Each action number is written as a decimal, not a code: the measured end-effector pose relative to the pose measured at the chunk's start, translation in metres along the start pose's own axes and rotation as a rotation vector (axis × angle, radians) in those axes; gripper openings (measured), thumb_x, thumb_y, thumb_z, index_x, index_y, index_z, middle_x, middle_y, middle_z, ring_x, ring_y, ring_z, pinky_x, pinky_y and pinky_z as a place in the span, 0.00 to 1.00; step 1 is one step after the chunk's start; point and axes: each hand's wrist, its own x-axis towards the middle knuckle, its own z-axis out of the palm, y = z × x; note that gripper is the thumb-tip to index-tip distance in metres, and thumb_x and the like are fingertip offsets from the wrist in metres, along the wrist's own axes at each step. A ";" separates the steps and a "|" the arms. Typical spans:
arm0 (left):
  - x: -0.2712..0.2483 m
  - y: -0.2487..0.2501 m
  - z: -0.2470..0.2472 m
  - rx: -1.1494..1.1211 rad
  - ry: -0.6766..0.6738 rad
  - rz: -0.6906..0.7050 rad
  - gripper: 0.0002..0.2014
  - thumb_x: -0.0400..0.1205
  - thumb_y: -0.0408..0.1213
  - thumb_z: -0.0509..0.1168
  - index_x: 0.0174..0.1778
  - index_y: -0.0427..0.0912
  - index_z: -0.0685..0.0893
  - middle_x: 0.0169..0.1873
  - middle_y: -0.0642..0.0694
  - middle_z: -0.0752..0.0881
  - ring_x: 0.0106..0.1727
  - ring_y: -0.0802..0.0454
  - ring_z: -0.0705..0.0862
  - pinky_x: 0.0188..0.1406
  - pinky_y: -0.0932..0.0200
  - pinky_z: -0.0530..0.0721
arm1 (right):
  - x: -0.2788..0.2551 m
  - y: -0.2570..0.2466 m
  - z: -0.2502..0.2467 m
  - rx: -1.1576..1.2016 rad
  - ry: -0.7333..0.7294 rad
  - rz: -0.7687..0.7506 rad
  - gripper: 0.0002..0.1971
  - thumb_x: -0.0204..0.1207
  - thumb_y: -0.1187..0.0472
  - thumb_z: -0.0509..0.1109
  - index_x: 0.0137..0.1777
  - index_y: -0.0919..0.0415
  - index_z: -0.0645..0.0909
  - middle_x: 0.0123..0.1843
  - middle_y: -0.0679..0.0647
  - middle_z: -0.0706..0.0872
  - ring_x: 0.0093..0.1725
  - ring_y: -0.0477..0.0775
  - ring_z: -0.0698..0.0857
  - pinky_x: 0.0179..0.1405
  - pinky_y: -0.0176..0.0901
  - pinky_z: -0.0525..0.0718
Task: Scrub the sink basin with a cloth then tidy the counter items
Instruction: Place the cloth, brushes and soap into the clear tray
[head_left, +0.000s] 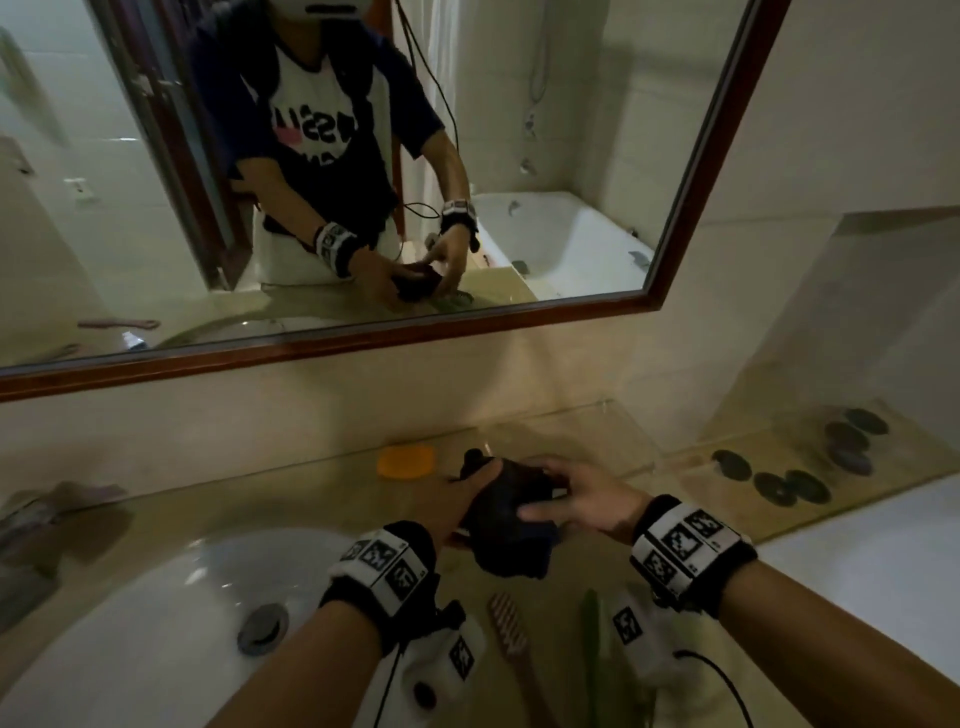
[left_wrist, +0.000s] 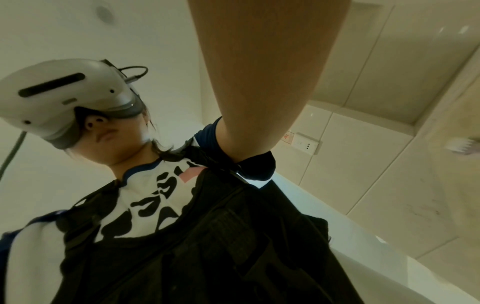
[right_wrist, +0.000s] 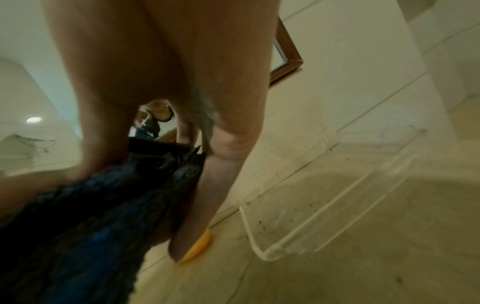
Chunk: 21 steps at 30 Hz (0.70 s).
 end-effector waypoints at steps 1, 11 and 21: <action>0.006 0.003 0.006 -0.001 0.009 -0.006 0.22 0.78 0.56 0.66 0.51 0.38 0.84 0.54 0.38 0.86 0.49 0.42 0.83 0.38 0.56 0.85 | 0.007 0.003 -0.009 -0.030 0.008 -0.006 0.18 0.76 0.67 0.71 0.63 0.54 0.75 0.57 0.49 0.80 0.59 0.54 0.81 0.32 0.31 0.88; 0.092 0.031 0.039 -0.056 0.013 0.034 0.27 0.80 0.33 0.69 0.74 0.35 0.70 0.65 0.32 0.80 0.64 0.34 0.82 0.61 0.42 0.85 | 0.073 0.014 -0.070 -0.125 0.310 -0.016 0.13 0.76 0.73 0.69 0.60 0.71 0.81 0.49 0.57 0.81 0.47 0.53 0.82 0.37 0.29 0.82; 0.137 0.004 0.059 0.477 0.131 0.292 0.30 0.75 0.32 0.73 0.71 0.42 0.68 0.60 0.40 0.83 0.59 0.41 0.85 0.58 0.45 0.87 | 0.125 0.041 -0.082 -0.417 0.419 0.209 0.13 0.74 0.64 0.71 0.48 0.61 0.66 0.36 0.50 0.73 0.47 0.57 0.78 0.47 0.47 0.78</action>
